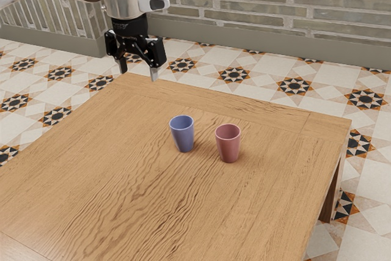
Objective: Place the right cup onto the left cup
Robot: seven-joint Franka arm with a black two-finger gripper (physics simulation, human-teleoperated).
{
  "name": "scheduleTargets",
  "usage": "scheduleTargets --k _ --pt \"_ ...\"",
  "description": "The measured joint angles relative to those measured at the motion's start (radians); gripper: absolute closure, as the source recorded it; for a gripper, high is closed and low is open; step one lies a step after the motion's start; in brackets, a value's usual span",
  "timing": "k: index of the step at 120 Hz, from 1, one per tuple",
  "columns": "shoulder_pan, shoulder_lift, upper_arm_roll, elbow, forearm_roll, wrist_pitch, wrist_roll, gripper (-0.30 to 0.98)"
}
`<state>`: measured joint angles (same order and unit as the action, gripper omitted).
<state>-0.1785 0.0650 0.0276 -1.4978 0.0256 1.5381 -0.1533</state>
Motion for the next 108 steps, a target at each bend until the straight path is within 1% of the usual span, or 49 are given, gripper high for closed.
scheduleTargets --k 14,24,39,66,86,108 --pt "0.003 0.005 -0.003 0.001 -0.003 0.0 0.001 0.0" --pt "0.001 0.052 -0.007 0.018 -0.005 0.0 0.001 0.0" --pt "-0.001 0.191 -0.022 0.133 -0.007 0.0 0.002 0.0" --pt "-0.021 0.426 -0.043 0.39 -0.001 0.0 0.002 0.0" --pt "-0.058 0.55 -0.043 0.529 0.0 0.0 0.003 0.0" --pt "-0.092 0.627 -0.043 0.593 -0.001 0.012 -0.001 0.0"
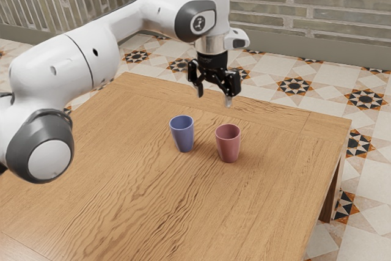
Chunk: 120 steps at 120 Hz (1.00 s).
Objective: Place the right cup onto the left cup
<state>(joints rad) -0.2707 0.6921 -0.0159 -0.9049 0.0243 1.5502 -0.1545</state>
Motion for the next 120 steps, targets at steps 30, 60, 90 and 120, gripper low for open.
scheduleTargets --k 30,60,90,120 --pt "-0.037 0.038 -0.001 -0.038 -0.006 0.035 -0.02 0.0" --pt "-0.028 0.147 0.008 0.074 -0.004 0.044 -0.038 0.0" --pt "-0.018 0.231 0.008 0.184 0.001 0.046 -0.048 0.0" --pt "-0.003 0.275 0.001 0.204 0.0 0.086 -0.054 0.0"
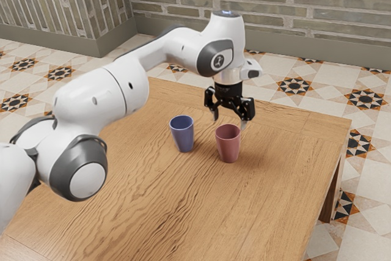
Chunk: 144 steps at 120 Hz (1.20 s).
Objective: Place the right cup onto the left cup
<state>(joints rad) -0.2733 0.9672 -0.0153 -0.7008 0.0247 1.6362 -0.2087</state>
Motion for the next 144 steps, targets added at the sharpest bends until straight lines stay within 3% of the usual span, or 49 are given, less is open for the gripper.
scheduleTargets --k 105,114,131,144 --pt "-0.01 0.088 -0.014 -0.026 -0.001 0.13 -0.012 0.01" --pt "-0.011 0.089 -0.014 -0.029 -0.002 0.132 -0.013 0.1" --pt "-0.01 0.089 -0.014 -0.038 -0.001 0.135 -0.018 0.43" --pt "-0.006 0.089 -0.014 -0.046 0.0 0.135 -0.021 0.6"
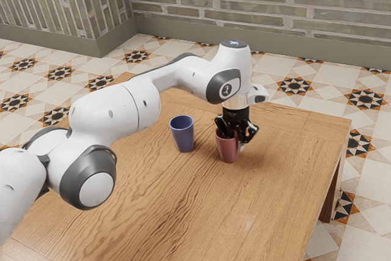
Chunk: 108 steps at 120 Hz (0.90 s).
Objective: Place the right cup onto the left cup
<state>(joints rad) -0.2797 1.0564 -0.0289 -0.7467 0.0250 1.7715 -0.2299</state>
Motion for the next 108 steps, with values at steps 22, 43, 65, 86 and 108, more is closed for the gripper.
scheduleTargets --k 22,43,65,86,108 --pt "0.001 0.0 0.001 -0.007 0.001 0.0 -0.005 0.72" --pt "0.002 -0.009 0.004 -0.033 0.004 0.0 -0.01 0.77" --pt "-0.006 -0.062 0.008 -0.101 0.006 0.001 -0.016 0.78" --pt "-0.017 -0.136 0.017 -0.174 0.007 0.002 -0.025 0.78" --pt "-0.024 -0.235 0.023 -0.275 0.009 0.006 -0.034 0.78"
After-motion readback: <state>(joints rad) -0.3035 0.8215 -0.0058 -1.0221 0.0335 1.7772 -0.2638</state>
